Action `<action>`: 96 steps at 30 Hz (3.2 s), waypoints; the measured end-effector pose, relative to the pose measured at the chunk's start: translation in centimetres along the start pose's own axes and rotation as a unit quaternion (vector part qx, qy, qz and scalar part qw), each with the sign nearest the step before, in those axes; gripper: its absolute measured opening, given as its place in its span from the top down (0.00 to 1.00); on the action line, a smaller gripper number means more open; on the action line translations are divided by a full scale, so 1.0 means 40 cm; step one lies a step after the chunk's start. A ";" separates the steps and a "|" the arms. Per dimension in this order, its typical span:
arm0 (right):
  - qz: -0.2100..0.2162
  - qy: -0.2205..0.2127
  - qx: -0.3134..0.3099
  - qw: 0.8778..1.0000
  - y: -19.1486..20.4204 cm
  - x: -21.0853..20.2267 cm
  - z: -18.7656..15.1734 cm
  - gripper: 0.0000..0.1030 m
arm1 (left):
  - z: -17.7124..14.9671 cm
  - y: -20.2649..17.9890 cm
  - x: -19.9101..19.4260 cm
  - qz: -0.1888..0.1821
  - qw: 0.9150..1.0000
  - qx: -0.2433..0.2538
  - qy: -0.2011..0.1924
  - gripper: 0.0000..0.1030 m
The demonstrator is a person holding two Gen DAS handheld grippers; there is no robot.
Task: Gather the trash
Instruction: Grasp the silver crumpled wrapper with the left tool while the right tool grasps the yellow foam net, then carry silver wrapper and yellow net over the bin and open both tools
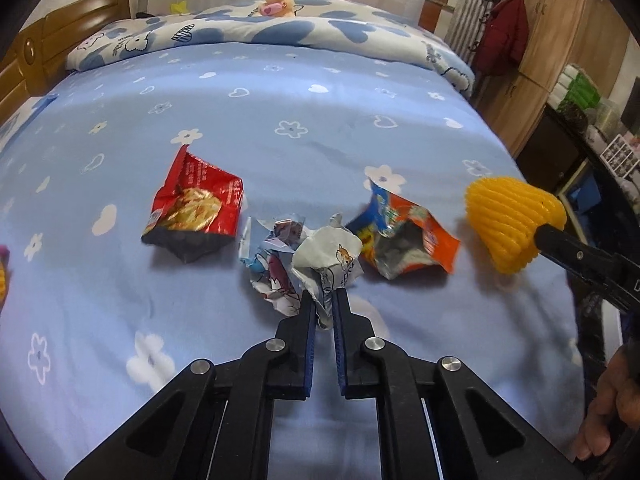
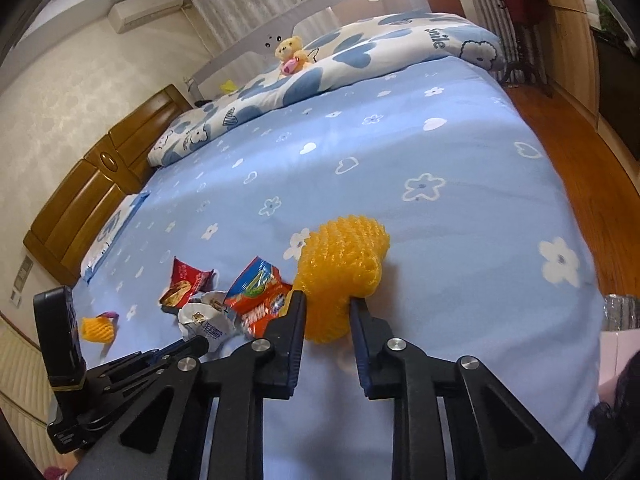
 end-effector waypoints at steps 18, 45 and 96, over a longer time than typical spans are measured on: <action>-0.002 -0.017 0.026 1.000 -0.017 -0.248 -0.155 0.80 | -0.167 -0.110 -0.204 -0.066 0.997 0.040 0.001 0.94; -0.050 -0.069 0.053 0.995 -0.110 -0.532 -0.259 0.81 | -0.322 -0.392 -0.317 -0.120 0.979 0.161 0.020 0.94; -0.150 -0.051 0.137 0.978 -0.475 -0.672 -0.354 0.80 | -0.382 -0.744 -0.146 -0.165 0.944 0.276 0.074 0.94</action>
Point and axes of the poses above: each gripper's, at about its wrist camera, not at the fingertips, and x roughly the way its jaws point, y to its left, z to its top, the point moved 8 cm from there along x, roughly the way its jaws point, and after that the axes turned 15 degrees about -x, right-handed, at the moved point
